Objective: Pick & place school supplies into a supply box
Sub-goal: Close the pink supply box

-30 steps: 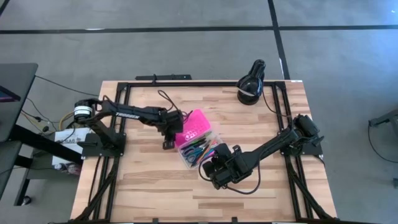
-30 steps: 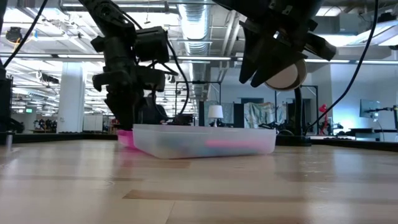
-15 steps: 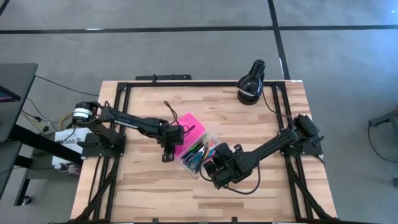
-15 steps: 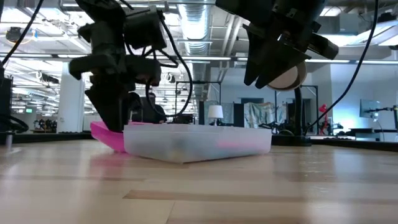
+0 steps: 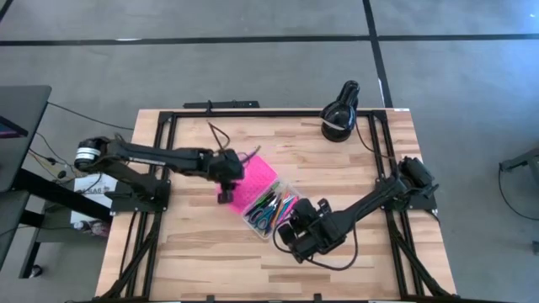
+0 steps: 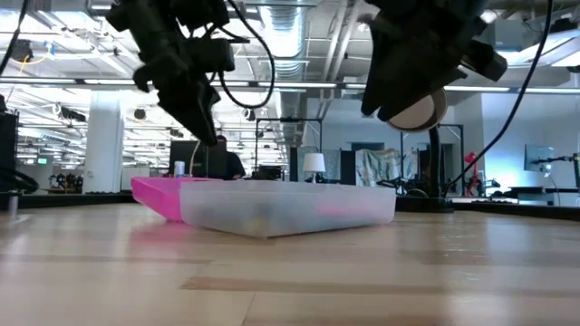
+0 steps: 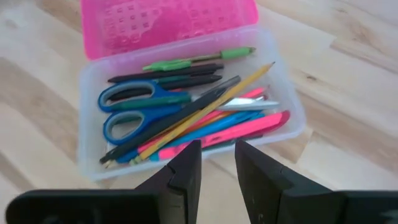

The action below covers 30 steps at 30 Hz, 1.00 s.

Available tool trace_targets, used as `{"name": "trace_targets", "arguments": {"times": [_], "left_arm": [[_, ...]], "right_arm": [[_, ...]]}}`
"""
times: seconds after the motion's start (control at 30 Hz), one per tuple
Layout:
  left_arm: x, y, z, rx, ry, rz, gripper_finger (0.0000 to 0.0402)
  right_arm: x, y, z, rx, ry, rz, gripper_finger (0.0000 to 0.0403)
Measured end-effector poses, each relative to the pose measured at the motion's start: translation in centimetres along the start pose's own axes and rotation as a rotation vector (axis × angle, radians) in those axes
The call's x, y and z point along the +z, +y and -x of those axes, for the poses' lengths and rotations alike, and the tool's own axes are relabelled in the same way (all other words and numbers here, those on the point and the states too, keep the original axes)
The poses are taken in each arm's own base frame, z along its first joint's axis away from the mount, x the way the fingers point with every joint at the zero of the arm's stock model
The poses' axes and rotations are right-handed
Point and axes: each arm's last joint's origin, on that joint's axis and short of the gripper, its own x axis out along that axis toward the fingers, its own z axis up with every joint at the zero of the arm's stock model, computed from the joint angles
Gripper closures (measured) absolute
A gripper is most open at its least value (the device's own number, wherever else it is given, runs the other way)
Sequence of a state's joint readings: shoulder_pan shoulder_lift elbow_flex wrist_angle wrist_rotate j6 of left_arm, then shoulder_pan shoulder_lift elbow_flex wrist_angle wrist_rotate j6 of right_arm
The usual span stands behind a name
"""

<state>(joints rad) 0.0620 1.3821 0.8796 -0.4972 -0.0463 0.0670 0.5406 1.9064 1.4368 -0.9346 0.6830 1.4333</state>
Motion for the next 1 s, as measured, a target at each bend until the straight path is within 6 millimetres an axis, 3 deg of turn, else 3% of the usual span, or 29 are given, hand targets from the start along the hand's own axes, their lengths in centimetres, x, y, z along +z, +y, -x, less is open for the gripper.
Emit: {"name": "trace_targets", "arguments": {"times": [0.13, 0.43, 0.73, 1.0], "left_arm": [[-0.9, 2.6, 0.7, 0.069, 0.056, -0.045, 0.0288], [-2.5, 7.1, 0.9, 0.019, 0.111, -0.194, 0.0288], [-4.8, 9.8, -2.3, -0.157, 0.225, -0.24, 0.0288], [-5.8, 9.9, -5.3, -0.271, 0.282, -0.219, 0.0288]], "right_arm": [[-0.8, 0.3, 0.7, 0.031, 0.001, 0.004, 0.031], [-3.8, 1.8, 1.9, 0.146, 0.008, 0.022, 0.031], [-7.5, 3.1, 1.4, 0.201, 0.031, -0.053, 0.031], [-8.2, 3.0, 1.7, 0.209, 0.046, -0.034, 0.031]]}}
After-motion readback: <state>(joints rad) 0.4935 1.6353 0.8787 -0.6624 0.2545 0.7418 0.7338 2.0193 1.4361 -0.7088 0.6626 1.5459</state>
